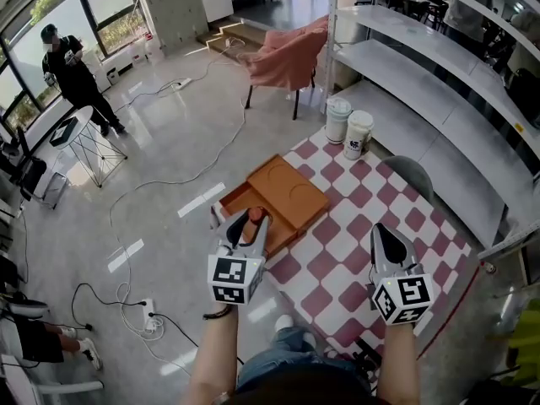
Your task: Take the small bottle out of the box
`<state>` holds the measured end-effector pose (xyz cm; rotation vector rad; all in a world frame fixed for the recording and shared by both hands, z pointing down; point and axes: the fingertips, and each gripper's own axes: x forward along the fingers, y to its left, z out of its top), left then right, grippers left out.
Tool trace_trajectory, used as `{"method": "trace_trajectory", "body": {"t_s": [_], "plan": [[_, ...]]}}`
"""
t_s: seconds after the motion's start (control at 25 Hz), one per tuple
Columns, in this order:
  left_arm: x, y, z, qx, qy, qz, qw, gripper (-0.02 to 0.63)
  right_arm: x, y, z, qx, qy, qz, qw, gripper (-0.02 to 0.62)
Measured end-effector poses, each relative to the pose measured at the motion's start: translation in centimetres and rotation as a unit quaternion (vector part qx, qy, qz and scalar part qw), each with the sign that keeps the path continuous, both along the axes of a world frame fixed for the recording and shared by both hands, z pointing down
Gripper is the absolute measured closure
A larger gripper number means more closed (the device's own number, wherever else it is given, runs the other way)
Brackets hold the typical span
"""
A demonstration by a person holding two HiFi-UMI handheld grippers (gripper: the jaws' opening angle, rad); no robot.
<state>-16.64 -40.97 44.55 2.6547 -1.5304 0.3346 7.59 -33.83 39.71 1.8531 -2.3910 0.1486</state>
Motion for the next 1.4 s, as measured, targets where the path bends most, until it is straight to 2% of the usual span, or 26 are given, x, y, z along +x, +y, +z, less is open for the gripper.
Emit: {"method": "trace_trajectory", "body": {"t_s": [0.4,0.8,1.4], "plan": [[-0.2,-0.2,-5.4,0.05,0.012,-0.004,0.9987,0.462,1.1,0.0,-4.5,0.059,0.002,0.014,0.998,0.597],[0.6,0.6,-11.1,0.108,0.022,0.001,0.9939,0.462,2.7,1.3,-8.7,0.113,0.046,0.046,0.991,0.598],[0.7,1.5,-13.1,0.118,0.033,-0.001,0.9924,0.462,2.7,2.1,-9.8,0.126,0.048,0.051,0.99,0.598]]}}
